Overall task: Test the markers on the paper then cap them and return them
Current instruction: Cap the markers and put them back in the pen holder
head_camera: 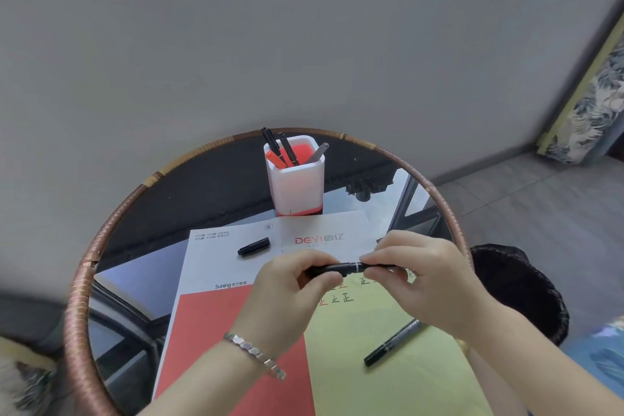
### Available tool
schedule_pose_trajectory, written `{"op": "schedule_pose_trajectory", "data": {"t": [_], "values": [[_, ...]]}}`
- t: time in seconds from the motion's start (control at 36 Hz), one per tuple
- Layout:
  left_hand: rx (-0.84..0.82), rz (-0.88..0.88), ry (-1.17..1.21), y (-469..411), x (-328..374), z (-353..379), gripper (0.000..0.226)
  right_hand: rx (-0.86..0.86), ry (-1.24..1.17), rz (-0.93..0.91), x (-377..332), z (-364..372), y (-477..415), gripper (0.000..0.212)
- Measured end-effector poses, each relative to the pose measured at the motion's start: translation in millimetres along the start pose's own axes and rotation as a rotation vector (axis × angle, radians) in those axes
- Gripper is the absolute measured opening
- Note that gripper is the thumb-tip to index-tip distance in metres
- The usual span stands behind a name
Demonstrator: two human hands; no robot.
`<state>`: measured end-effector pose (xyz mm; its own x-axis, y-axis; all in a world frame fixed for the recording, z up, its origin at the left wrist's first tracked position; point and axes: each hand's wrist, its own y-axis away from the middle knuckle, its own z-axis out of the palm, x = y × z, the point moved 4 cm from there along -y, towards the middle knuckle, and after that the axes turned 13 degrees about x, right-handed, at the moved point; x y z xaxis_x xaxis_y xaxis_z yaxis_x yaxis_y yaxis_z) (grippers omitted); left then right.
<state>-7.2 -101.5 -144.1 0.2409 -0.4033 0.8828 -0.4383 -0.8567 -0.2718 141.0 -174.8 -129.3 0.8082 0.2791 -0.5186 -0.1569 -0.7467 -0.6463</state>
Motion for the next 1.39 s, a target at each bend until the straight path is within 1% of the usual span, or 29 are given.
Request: {"op": "schedule_pose_trajectory", "data": {"t": [0.06,0.11,0.17,0.22,0.25,0.28,0.33,0.36,0.39,0.42,0.47,0.53,0.56,0.64,0.72,0.83,0.86,0.92,0.97,1.03,1.06,1.08,1.14,1.19,1.28,1.33,1.39], "values": [[0.034,0.119,-0.039,0.7,-1.7,1.9,0.005,0.002,-0.059,0.05,1.9,0.9,-0.6,0.019],[0.059,0.248,-0.11,1.4,-2.7,1.9,0.017,-0.018,-0.105,0.115,5.4,1.7,-1.6,0.016],[0.074,0.291,-0.148,1.2,-4.7,3.3,0.021,-0.063,-0.112,0.189,10.1,4.1,-2.6,0.015],[0.104,0.225,-0.145,0.0,-8.6,5.7,0.013,-0.157,-0.069,0.245,15.6,8.8,-5.0,0.012],[0.123,0.16,-0.129,-1.1,-12.2,7.8,0.007,-0.212,-0.016,0.248,17.8,10.6,-6.5,0.017],[0.134,0.083,-0.121,-2.2,-16.5,9.8,0.006,-0.255,0.057,0.232,19.9,11.2,-8.2,0.025],[0.17,-0.043,-0.111,-3.8,-23.8,11.2,0.022,-0.301,0.199,0.192,25.8,5.5,-9.3,0.045],[0.191,-0.089,-0.1,-4.6,-26.3,10.4,0.028,-0.306,0.227,0.19,28.4,-0.7,-8.2,0.051],[0.207,-0.12,-0.096,-5.1,-28.4,9.3,0.03,-0.32,0.214,0.201,30.7,-7.8,-5.4,0.053],[0.216,-0.136,-0.093,-5.3,-30.5,8.4,0.03,-0.364,0.172,0.223,32.3,-14.3,-0.4,0.051],[0.217,-0.14,-0.097,-4.4,-33.0,8.1,0.027,-0.513,0.128,0.257,33.4,-21.8,15.1,0.044],[0.209,-0.15,-0.105,-2.9,-35.3,10.7,0.024,-0.636,0.206,0.225,35.9,-22.1,32.0,0.038],[0.205,-0.159,-0.105,-2.1,-35.8,12.7,0.023,-0.664,0.252,0.201,37.8,-20.8,38.1,0.037],[0.185,-0.183,-0.085,-1.0,-34.1,19.1,0.022,-0.681,0.274,0.178,40.1,-14.9,46.0,0.031],[0.18,-0.169,-0.063,-2.4,-28.2,22.1,0.027,-0.685,0.277,0.178,37.5,-10.5,44.2,0.022],[0.195,-0.166,-0.036,-2.2,-22.1,18.4,0.031,-0.703,0.339,0.075,34.1,-3.5,38.5,0.021],[0.213,-0.168,-0.022,-2.0,-20.3,15.2,0.029,-0.678,0.355,0.05,34.1,-3.9,35.3,0.021],[0.292,-0.141,0.013,-3.8,-12.2,4.0,0.027,-0.558,0.347,0.028,37.7,-8.8,25.3,0.022],[0.412,-0.075,0.051,-10.1,0.9,-12.3,0.027,-0.382,0.3,0.034,39.6,-18.2,10.4,0.017],[0.541,0.024,0.076,-21.4,15.8,-31.5,0.023,-0.191,0.23,0.039,38.1,-28.5,-6.3,0.005],[0.6,0.075,0.082,-28.2,22.3,-40.9,0.019,-0.102,0.194,0.056,35.6,-32.6,-14.3,0.01],[0.656,0.12,0.084,-35.4,28.3,-49.9,0.018,-0.028,0.151,0.087,34.2,-34.6,-21.0,0.019],[0.733,0.204,0.06,-50.8,40.1,-65.4,0.014,0.095,0.03,0.193,30.1,-35.3,-33.2,0.028],[0.749,0.289,-0.038,-66.6,51.4,-75.1,0.009,0.185,-0.07,0.266,26.8,-31.7,-41.6,0.03],[0.691,0.383,-0.334,-89.7,60.6,-75.4,0.01,0.247,-0.21,0.357,26.0,-22.8,-45.5,0.026],[0.626,0.39,-0.466,-103.3,59.5,-69.2,0.012,0.278,-0.285,0.396,25.5,-18.0,-44.2,0.026],[0.521,0.347,-0.583,-115.9,54.0,-58.3,0.012,0.291,-0.302,0.418,25.4,-14.8,-41.4,0.027]]}}
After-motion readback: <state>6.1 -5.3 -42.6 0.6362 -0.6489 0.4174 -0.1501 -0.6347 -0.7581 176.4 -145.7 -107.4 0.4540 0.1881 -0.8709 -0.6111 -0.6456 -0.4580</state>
